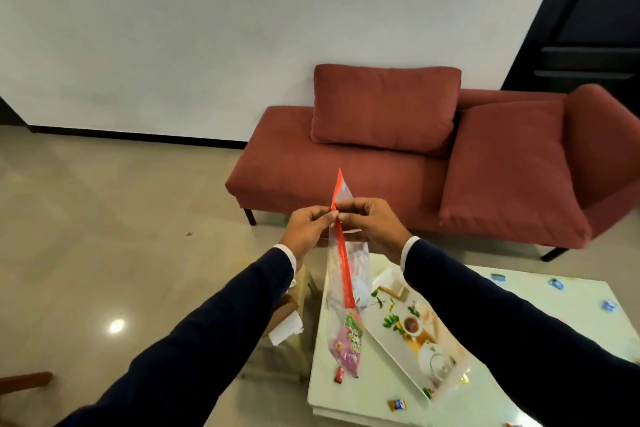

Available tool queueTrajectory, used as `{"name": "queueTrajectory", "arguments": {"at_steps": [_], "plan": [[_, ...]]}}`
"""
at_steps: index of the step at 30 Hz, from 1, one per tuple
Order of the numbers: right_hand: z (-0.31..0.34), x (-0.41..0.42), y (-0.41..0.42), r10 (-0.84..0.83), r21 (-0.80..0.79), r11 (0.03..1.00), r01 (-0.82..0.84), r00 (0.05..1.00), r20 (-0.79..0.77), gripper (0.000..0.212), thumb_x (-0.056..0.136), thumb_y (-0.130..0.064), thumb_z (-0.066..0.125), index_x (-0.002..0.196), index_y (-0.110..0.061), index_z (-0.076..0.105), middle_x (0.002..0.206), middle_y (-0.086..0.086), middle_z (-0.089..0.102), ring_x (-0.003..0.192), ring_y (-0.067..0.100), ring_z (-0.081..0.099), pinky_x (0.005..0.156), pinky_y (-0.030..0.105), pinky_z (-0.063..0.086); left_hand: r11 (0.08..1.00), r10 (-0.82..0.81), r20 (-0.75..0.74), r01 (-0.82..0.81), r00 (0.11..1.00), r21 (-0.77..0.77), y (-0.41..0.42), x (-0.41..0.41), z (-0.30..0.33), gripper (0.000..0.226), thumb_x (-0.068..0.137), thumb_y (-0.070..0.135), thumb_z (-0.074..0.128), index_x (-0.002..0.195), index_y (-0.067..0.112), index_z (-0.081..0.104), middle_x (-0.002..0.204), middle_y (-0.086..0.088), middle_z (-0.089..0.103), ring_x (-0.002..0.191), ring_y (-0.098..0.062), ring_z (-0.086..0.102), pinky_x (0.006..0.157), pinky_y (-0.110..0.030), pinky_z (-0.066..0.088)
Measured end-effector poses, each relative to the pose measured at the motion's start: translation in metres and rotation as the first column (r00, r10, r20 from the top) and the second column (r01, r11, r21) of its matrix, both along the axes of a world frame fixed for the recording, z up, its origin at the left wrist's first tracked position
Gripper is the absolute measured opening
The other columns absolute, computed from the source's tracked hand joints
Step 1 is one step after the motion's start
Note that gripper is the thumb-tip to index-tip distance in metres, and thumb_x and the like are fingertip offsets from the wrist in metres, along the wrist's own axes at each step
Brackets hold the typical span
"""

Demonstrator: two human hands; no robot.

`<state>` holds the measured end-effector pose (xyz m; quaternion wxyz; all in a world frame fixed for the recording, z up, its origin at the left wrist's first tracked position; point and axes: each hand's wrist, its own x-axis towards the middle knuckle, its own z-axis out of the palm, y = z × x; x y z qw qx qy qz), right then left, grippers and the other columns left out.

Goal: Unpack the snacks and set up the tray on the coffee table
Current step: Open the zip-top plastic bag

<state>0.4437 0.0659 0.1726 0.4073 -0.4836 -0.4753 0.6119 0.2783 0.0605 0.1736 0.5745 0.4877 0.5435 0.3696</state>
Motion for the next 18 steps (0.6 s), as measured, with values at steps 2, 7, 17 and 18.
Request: {"name": "queueTrajectory", "arguments": {"at_steps": [2,7,17,18], "plan": [[-0.002,0.007,-0.017,-0.043,0.016,0.999,0.043,0.999,0.017,0.017,0.091,-0.004,0.071,0.107,-0.006,0.074,0.097,0.012,0.078,0.092,0.029,0.076,0.077,0.039,0.062,1.000,-0.015,0.054,0.017,0.998,-0.025,-0.015,0.008,0.001,0.028,0.106,0.013,0.055,0.124,-0.001,0.071,0.105,-0.020,0.075,0.073,-0.013,0.075,0.062,-0.022,0.059],[-0.004,0.011,-0.065,-0.120,0.029,0.992,0.119,0.993,0.018,0.013,0.090,-0.009,0.074,0.101,-0.004,0.077,0.096,0.014,0.078,0.090,0.031,0.077,0.080,0.040,0.063,0.999,0.016,0.124,-0.011,0.992,-0.043,-0.051,0.015,0.004,0.026,0.105,0.008,0.056,0.126,0.000,0.068,0.113,-0.023,0.076,0.096,-0.036,0.077,0.073,-0.033,0.066],[-0.008,-0.008,-0.166,-0.235,0.091,0.971,0.222,0.956,0.173,0.020,0.091,-0.012,0.073,0.109,-0.008,0.069,0.102,0.014,0.075,0.091,0.030,0.075,0.083,0.048,0.063,0.998,0.032,0.241,-0.015,0.970,-0.069,-0.147,0.001,-0.009,0.017,0.100,0.003,0.063,0.107,0.009,0.077,0.100,-0.016,0.081,0.090,-0.030,0.080,0.075,-0.035,0.066],[-0.009,-0.010,-0.178,-0.247,0.094,0.968,0.233,0.949,0.194,0.021,0.091,-0.013,0.073,0.110,-0.009,0.069,0.102,0.013,0.074,0.092,0.029,0.075,0.084,0.047,0.063,0.998,0.031,0.249,-0.015,0.968,-0.069,-0.158,0.000,-0.012,0.017,0.100,0.002,0.063,0.106,0.010,0.077,0.101,-0.016,0.081,0.092,-0.030,0.080,0.076,-0.036,0.066]]}}
